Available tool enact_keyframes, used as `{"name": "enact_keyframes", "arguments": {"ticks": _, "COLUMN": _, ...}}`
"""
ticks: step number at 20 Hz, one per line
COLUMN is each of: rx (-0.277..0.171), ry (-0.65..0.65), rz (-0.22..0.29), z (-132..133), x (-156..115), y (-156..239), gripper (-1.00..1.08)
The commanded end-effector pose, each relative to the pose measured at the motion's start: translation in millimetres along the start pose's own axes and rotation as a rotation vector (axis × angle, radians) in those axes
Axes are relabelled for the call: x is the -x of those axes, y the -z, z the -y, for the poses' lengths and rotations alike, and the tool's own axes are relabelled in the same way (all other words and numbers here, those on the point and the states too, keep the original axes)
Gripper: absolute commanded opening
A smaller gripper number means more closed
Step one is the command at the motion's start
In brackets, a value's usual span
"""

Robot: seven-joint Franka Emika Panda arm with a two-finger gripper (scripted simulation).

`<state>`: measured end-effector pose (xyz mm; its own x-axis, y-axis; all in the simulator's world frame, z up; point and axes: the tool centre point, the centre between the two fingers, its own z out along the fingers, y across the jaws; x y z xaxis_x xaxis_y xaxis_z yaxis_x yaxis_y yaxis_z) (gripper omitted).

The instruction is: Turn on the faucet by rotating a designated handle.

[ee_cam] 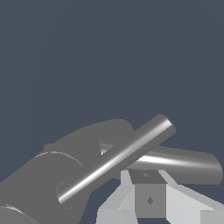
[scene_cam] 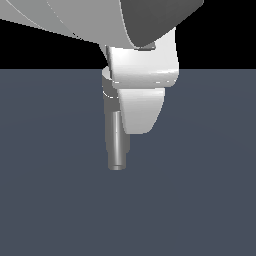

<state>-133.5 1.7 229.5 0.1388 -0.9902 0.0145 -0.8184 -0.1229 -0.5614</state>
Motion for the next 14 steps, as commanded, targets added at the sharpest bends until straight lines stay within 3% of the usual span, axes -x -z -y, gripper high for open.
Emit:
{"name": "enact_keyframes", "arguments": {"ticks": 1, "rx": -0.001, "ry": -0.032, "rz": -0.017, "z": 5, "x": -21, "y": 0, "gripper": -1.0}}
{"name": "enact_keyframes", "arguments": {"ticks": 14, "rx": 0.003, "ry": -0.049, "rz": -0.025, "z": 26, "x": -60, "y": 0, "gripper": -1.0}}
